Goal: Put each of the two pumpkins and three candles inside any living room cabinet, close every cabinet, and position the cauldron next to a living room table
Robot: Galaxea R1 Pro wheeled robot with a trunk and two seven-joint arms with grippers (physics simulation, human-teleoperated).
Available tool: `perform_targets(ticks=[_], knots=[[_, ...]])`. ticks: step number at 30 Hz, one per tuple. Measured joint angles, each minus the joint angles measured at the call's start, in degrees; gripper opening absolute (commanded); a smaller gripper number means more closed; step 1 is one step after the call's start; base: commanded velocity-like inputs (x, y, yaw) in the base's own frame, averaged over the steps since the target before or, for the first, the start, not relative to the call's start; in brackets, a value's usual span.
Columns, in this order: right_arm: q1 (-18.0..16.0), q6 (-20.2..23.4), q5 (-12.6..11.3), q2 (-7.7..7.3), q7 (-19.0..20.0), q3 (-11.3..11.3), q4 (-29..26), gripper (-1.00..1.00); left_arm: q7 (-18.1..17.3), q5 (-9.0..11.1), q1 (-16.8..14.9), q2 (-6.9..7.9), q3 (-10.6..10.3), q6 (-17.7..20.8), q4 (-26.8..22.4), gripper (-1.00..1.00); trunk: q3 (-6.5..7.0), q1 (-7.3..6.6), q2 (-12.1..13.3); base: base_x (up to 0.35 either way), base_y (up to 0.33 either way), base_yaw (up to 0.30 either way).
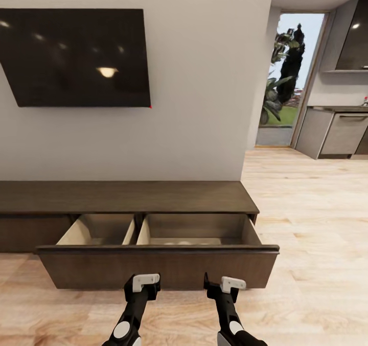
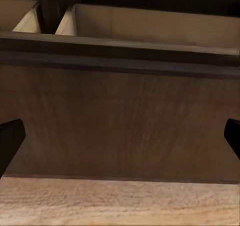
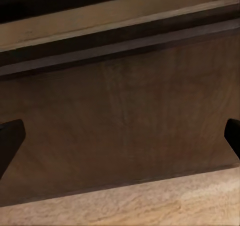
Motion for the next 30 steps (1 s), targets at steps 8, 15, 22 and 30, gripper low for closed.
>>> perform_targets(ticks=[8,15,22,30], knots=[[0.0,0.0,0.0,0.0,0.3,0.0,0.0,1.0,0.1,0.1,0.0,-0.03,0.2,0.1,0.0,1.0,-1.25,1.54,-2.8,0.01,0.0,0.0],[0.0,0.1,-0.2,0.0,0.8,0.0,0.1,1.0,0.1,0.1,0.0,-0.07,0.4,0.3,0.0,1.0,-2.55,2.89,-5.2,0.0,0.0,0.0],[0.0,1.5,-0.1,0.0,0.8,0.0,0.0,1.0,0.0,0.1,0.0,0.01,0.5,0.3,-0.1,1.0,-3.89,3.04,-5.3,0.0,0.0,0.0],[0.0,1.7,-0.1,0.0,0.8,0.0,0.0,1.0,-0.1,0.6,0.1,0.47,0.7,0.6,-5.0,1.0,-3.89,3.04,-5.3,0.002,0.0,0.0]])
